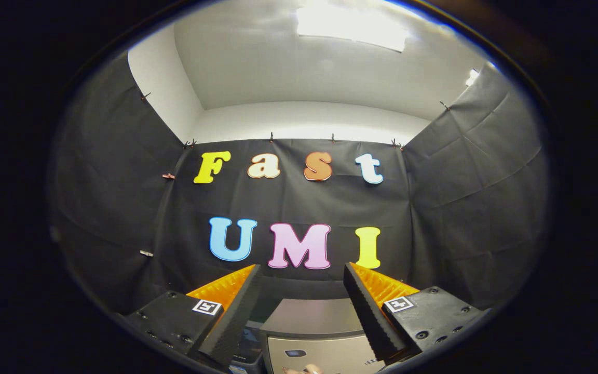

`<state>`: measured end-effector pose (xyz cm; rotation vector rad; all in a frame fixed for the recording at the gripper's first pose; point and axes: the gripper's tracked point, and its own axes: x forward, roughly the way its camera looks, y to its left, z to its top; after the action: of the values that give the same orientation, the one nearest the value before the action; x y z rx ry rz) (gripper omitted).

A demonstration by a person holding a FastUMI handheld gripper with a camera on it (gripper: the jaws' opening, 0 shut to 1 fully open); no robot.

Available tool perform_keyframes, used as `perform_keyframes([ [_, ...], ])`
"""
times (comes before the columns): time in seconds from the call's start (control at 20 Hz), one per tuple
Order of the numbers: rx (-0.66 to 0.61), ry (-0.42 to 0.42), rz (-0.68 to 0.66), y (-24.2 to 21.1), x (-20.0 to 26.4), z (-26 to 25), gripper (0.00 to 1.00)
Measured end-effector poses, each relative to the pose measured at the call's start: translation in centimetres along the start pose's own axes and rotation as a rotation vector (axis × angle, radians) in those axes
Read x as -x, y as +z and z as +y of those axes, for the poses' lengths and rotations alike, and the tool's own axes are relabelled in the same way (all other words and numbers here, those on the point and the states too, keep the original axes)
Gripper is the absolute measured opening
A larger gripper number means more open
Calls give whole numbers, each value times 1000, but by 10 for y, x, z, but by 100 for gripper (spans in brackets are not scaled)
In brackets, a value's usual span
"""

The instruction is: Put the clothes into the washing machine and then close the washing machine lid.

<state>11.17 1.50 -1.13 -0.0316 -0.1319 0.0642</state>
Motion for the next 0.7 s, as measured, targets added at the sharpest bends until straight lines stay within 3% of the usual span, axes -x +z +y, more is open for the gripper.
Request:
perform_keyframes([
  [0.7, -13, -40, 4, 4, -1, -14, 97],
])
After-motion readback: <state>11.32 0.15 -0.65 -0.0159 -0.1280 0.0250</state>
